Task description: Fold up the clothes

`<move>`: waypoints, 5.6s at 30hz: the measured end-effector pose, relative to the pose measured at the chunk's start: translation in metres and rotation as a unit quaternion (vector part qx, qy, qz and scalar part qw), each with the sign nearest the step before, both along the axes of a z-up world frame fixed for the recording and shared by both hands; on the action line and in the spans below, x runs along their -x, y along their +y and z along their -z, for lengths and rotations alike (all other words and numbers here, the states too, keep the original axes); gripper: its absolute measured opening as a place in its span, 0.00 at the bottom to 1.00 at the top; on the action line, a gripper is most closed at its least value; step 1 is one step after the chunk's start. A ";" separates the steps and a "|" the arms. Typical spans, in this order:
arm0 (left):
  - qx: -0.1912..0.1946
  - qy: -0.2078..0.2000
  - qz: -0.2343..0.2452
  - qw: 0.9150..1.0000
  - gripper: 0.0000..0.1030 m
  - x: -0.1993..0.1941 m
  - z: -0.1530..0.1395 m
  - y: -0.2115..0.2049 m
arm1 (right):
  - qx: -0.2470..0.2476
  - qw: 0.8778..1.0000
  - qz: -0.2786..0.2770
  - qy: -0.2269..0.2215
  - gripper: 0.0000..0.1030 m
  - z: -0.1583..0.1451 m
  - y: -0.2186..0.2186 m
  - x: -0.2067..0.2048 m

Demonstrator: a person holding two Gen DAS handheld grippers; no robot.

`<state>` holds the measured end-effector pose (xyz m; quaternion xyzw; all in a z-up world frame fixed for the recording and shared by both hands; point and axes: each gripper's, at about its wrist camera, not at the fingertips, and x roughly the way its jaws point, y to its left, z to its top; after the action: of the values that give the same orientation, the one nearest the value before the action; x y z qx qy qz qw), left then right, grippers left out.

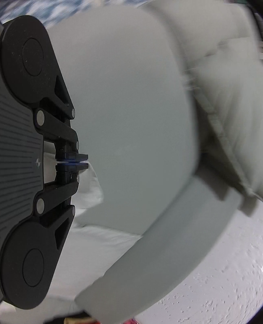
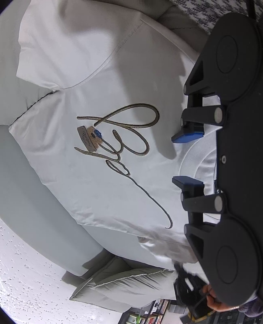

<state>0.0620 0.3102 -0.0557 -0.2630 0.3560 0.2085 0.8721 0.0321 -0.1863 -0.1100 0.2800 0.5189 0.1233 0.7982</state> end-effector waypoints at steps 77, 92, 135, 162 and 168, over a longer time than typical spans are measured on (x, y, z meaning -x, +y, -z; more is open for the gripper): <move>-0.059 0.128 0.372 0.918 0.12 0.038 0.033 -0.221 | 0.141 0.986 -0.085 -0.021 0.08 -0.004 -0.017 0.044; -0.109 -0.072 0.317 0.939 0.13 -0.005 -0.101 -0.169 | 0.005 0.979 0.012 -0.203 0.27 -0.155 -0.071 0.007; -0.201 0.070 0.117 0.970 0.06 -0.234 0.076 -0.131 | 0.223 0.959 0.133 -0.113 0.00 0.067 -0.077 -0.219; -0.333 0.035 0.116 0.935 0.12 -0.380 0.102 -0.144 | 0.251 0.925 0.164 -0.232 0.00 0.081 -0.064 -0.339; -0.274 -0.024 0.140 0.951 0.11 -0.305 0.045 -0.133 | 0.183 0.930 0.204 -0.247 0.05 0.024 -0.068 -0.275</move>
<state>0.3671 0.1776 -0.1004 0.0339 0.2972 0.1677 0.9394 0.3070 -0.2546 -0.1336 0.1901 0.2507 -0.0744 0.9463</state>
